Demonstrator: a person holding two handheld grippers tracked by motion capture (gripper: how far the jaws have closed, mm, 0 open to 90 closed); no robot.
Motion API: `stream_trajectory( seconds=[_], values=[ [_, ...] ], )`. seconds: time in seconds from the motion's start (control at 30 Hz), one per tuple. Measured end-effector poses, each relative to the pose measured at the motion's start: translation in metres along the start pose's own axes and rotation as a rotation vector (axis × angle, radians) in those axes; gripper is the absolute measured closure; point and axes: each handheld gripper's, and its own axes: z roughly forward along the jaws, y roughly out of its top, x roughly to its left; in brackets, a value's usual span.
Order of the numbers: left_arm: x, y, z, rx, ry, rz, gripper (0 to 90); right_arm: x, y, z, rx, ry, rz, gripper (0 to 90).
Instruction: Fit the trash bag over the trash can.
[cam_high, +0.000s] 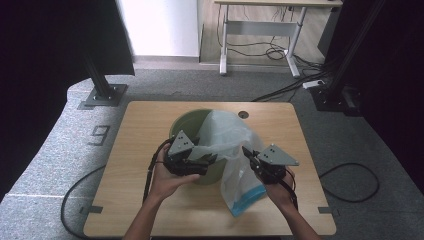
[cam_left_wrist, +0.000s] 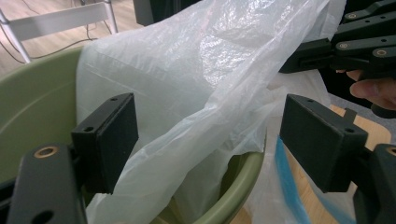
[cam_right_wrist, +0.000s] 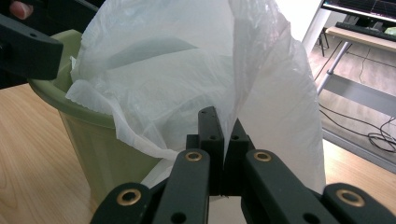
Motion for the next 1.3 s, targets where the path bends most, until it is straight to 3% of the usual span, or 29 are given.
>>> stream_trajectory(
  seconds=[0.2, 0.33, 0.47, 0.53, 0.67, 0.77, 1.03, 1.23, 1.3],
  values=[
    [-0.003, 0.000, 0.007, 0.003, 0.014, -0.005, 21.0, 0.000, -0.002, 0.001, 0.002, 0.004, 0.003, 88.6],
    [0.000, 0.001, 0.009, -0.008, 0.036, -0.037, 32.5, 0.000, -0.005, 0.001, 0.003, 0.007, 0.009, 88.6],
    [0.004, 0.001, 0.010, -0.015, 0.073, -0.070, 49.5, -0.001, -0.008, 0.000, 0.004, 0.020, 0.022, 88.2],
    [0.005, 0.001, 0.011, -0.008, 0.098, -0.078, 59.2, 0.000, -0.011, 0.000, 0.007, 0.042, 0.039, 82.1],
    [0.010, -0.001, 0.011, -0.004, 0.066, -0.100, 75.1, 0.010, -0.021, -0.003, 0.017, 0.056, 0.058, 59.9],
    [0.012, -0.003, 0.012, 0.006, 0.042, -0.103, 84.3, 0.020, -0.034, -0.006, 0.023, 0.059, 0.079, 50.6],
    [0.013, -0.003, 0.011, -0.002, 0.058, -0.118, 88.6, 0.033, -0.063, 0.004, 0.059, 0.026, 0.145, 38.5],
    [0.016, -0.002, 0.008, -0.005, 0.063, -0.129, 88.8, 0.041, -0.074, 0.025, 0.094, 0.028, 0.196, 36.8],
    [0.016, -0.002, 0.007, -0.005, 0.061, -0.132, 88.9, 0.043, -0.076, 0.032, 0.099, 0.018, 0.211, 41.8]
  ],
)
